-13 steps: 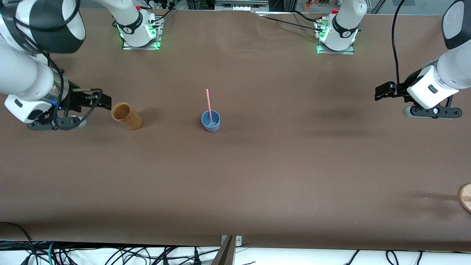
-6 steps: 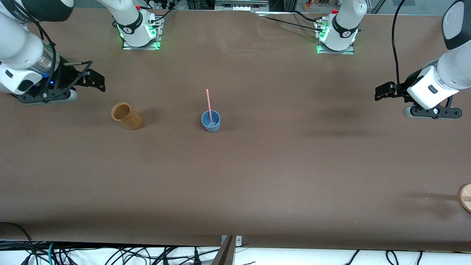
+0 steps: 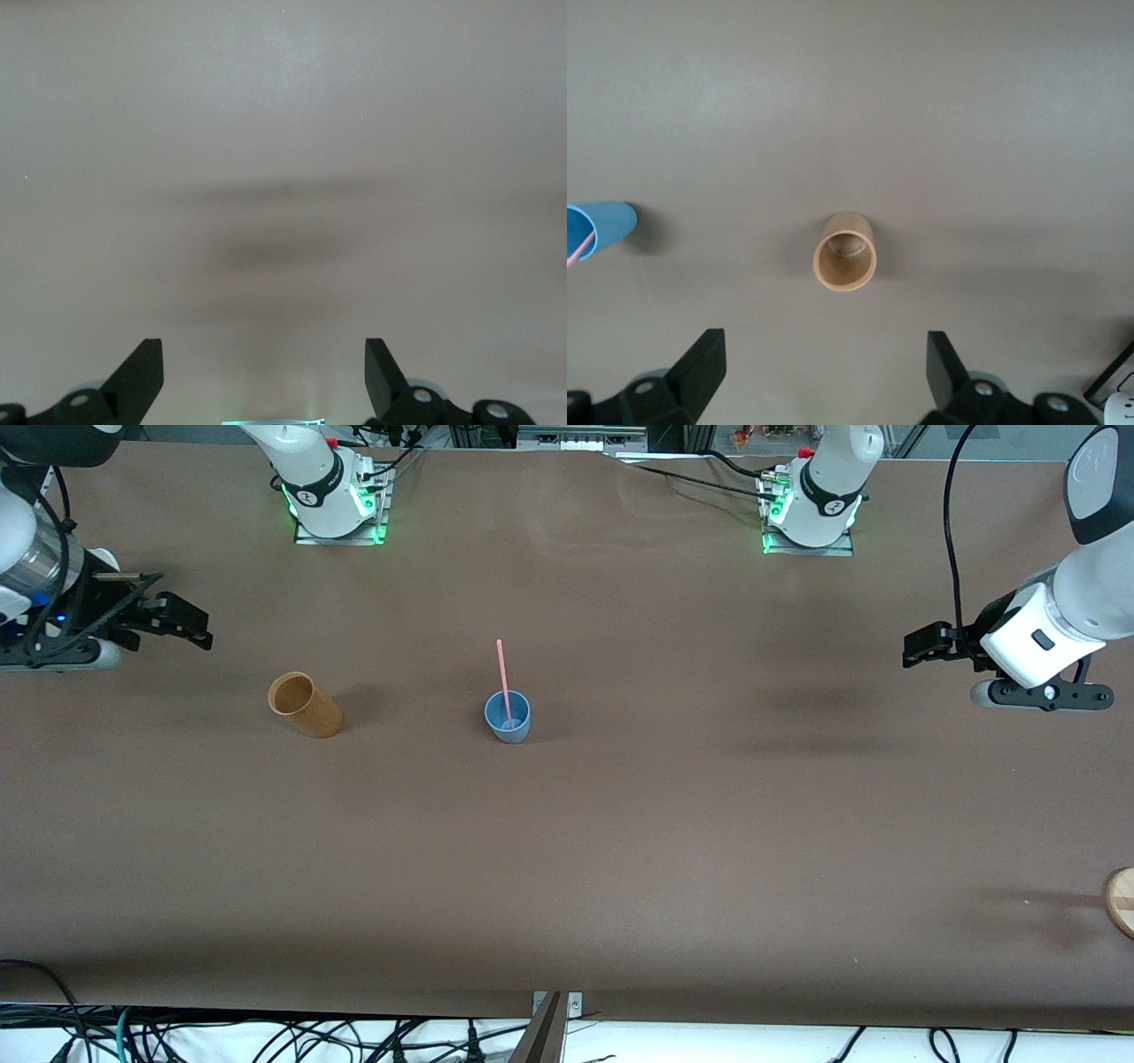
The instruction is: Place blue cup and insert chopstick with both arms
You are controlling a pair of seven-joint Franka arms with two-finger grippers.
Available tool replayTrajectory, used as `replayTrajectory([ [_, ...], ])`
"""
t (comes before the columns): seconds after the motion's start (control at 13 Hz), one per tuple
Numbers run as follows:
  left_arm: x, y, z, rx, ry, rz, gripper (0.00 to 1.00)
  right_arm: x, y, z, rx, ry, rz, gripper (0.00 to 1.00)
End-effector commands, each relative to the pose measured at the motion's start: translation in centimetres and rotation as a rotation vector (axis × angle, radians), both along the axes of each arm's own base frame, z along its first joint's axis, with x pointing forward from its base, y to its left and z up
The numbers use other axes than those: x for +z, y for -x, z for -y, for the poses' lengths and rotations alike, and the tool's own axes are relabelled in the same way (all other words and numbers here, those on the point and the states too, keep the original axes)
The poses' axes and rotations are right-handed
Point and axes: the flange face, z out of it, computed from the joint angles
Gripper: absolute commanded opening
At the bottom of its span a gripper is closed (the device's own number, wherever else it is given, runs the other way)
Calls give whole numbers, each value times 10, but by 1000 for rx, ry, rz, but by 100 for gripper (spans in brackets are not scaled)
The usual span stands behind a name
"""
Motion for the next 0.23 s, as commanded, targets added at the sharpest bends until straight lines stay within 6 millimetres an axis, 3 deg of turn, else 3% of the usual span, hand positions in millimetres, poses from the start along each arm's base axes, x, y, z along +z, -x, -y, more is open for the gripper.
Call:
replayTrajectory([
  [0.0,6,-4,1,7,19,8,100,4,-8,8,-30,-2,1,100],
  [0.15,6,-4,1,6,19,8,100,3,-7,6,-24,0,-4,100],
])
